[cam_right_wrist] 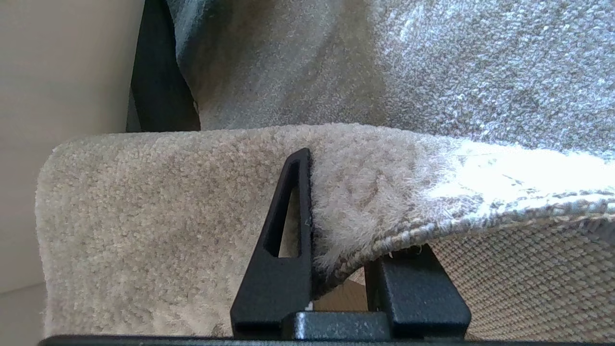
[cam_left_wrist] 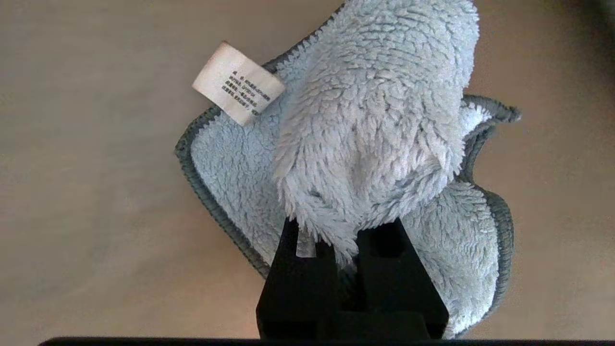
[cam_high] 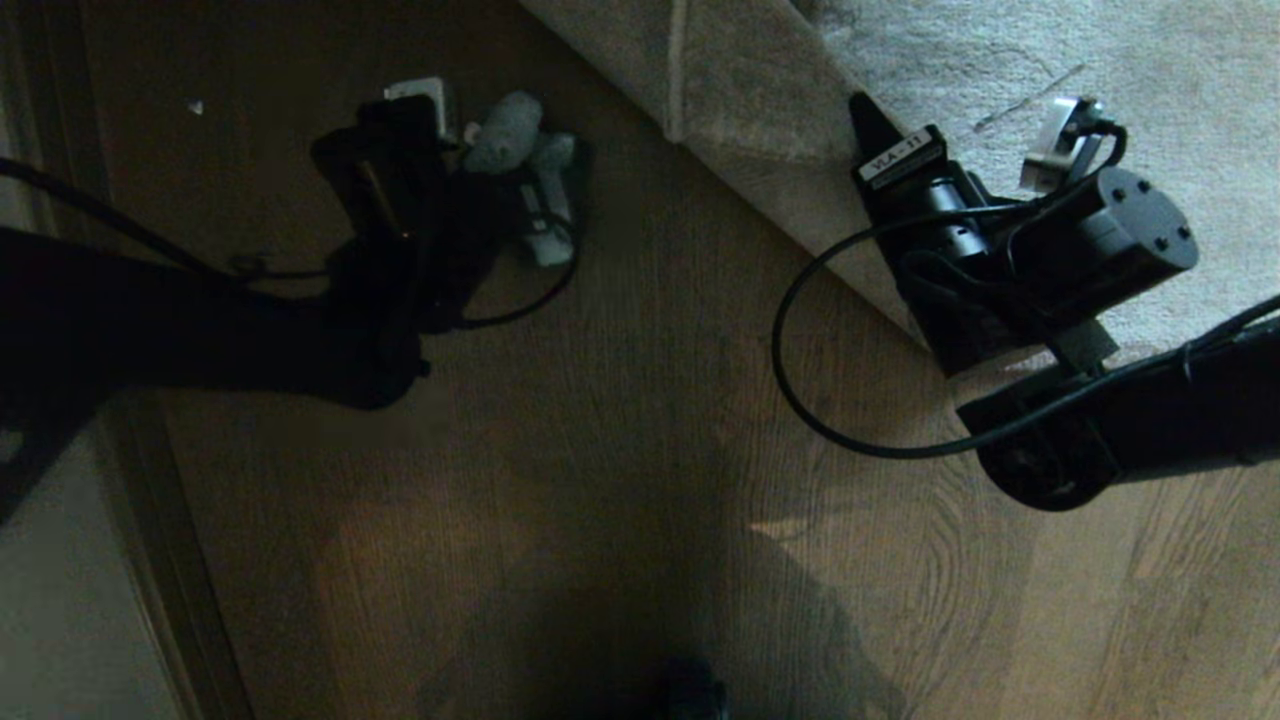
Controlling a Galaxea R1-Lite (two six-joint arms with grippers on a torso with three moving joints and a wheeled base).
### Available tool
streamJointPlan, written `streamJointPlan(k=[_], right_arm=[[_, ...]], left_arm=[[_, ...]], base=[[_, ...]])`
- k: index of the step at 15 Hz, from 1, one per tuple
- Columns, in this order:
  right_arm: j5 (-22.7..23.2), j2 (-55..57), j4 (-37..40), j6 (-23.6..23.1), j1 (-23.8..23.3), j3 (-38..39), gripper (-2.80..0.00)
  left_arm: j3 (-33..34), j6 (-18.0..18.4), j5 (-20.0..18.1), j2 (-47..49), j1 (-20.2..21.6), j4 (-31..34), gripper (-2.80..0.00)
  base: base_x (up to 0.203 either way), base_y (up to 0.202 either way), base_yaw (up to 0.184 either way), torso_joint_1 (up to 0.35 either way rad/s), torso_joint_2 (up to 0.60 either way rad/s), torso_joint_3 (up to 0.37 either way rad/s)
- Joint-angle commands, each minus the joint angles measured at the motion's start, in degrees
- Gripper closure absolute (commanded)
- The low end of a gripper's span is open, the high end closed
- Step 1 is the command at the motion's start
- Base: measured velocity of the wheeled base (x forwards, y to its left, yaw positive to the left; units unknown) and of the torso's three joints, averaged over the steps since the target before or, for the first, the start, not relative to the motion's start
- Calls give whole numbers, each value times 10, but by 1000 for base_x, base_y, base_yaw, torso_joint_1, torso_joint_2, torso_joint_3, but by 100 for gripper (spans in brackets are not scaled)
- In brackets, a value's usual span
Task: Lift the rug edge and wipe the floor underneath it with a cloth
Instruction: Wipe the floor under the carpet with a rag
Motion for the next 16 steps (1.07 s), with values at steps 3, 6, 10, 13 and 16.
streamJointPlan(k=[3, 6, 10, 13, 16], right_arm=[[0, -8, -28, 2, 1, 9, 0], [0, -15, -28, 2, 1, 24, 0], [0, -22, -28, 2, 0, 29, 0], [-1, -30, -28, 1, 0, 34, 0], [-1, -36, -28, 1, -1, 35, 0]], left_arm=[[179, 3, 2, -108, 2, -28, 0], [338, 6, 6, -198, -16, -32, 0], [493, 13, 6, -279, -127, -27, 0], [497, 14, 4, -245, -176, -19, 0], [463, 14, 2, -189, -201, -18, 0]], base=[[0, 0, 0, 0, 0, 0], [0, 0, 0, 0, 0, 0], [0, 0, 0, 0, 0, 0], [0, 0, 0, 0, 0, 0], [0, 0, 0, 0, 0, 0]])
